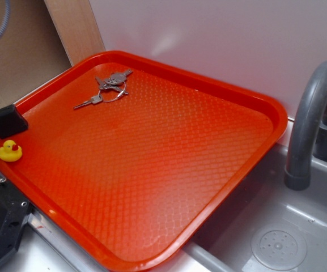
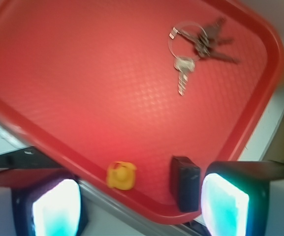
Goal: Grab the black box.
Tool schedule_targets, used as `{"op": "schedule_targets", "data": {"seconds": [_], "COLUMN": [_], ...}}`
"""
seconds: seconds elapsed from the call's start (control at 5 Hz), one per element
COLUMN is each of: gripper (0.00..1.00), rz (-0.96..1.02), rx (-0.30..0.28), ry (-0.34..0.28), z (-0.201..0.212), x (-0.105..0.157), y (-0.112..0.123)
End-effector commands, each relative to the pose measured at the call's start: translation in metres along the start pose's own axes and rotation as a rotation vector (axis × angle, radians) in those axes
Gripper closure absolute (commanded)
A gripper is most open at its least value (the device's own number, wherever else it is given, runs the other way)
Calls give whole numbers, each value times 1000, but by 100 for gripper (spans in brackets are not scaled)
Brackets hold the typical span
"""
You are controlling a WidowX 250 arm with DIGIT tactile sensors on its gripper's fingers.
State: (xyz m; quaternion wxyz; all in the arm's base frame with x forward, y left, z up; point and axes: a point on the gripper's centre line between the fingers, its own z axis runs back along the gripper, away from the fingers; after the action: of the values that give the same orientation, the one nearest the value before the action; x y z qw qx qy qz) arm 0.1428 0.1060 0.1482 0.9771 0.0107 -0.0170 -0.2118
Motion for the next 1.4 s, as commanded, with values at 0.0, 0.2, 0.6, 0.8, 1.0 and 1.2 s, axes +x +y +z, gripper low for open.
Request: {"op": "schedule_targets", "data": {"seconds": [0.0,0.2,0.6,0.8,1.0,1.2], "gripper": [0,0,0,0,0,0], "rz": [161,249,249,249,164,170], "rx": [48,108,108,108,141,132], "ry": [53,13,13,13,48,84], "z": [-47,-38,-38,-38,-62,-77], "x": [-24,-27,-27,-27,-43,-53], "y": [39,44,44,44,60,64]}}
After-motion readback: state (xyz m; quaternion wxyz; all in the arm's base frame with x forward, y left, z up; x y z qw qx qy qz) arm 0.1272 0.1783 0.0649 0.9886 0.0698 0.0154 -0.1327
